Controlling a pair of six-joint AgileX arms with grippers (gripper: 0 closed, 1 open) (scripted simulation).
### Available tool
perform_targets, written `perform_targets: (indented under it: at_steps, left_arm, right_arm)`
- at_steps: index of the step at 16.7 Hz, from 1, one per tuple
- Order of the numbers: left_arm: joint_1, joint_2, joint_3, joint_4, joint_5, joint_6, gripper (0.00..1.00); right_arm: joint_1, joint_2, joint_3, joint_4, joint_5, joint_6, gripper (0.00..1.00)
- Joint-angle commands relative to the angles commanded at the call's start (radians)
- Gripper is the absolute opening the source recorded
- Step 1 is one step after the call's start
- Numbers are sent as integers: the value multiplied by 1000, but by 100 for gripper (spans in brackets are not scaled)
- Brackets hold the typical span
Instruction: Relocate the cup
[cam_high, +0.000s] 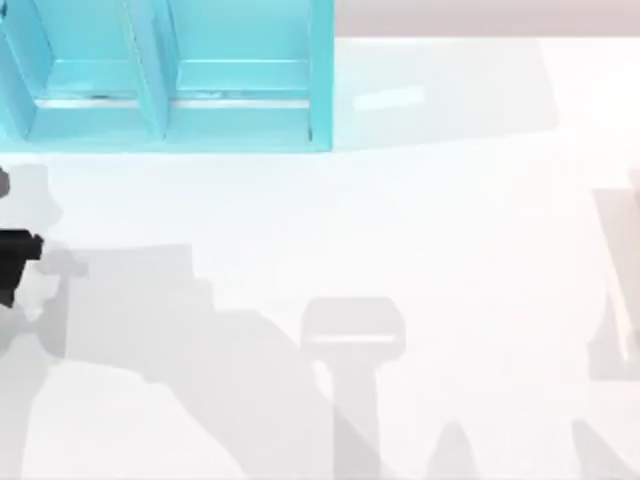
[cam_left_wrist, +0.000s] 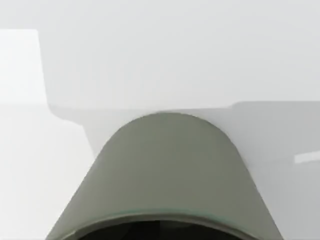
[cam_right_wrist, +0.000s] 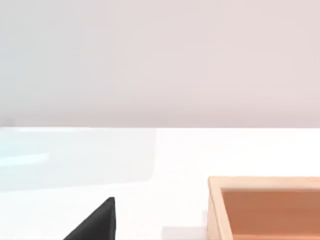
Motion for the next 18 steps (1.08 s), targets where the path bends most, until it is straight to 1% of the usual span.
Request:
perform_targets:
  at_steps: [7, 8, 16, 18]
  left_arm:
    - [0, 0, 0, 0, 0, 0, 2]
    - [0, 0, 0, 0, 0, 0, 0]
    - [-2, -1, 0, 0, 0, 0, 0]
    - [13, 7, 16, -15, 2, 15, 0]
  right_arm:
    - [0, 0, 0, 0, 0, 0, 100]
    - [0, 0, 0, 0, 0, 0, 100]
    - [0, 0, 0, 0, 0, 0, 100]
    - [0, 0, 0, 0, 0, 0, 100]
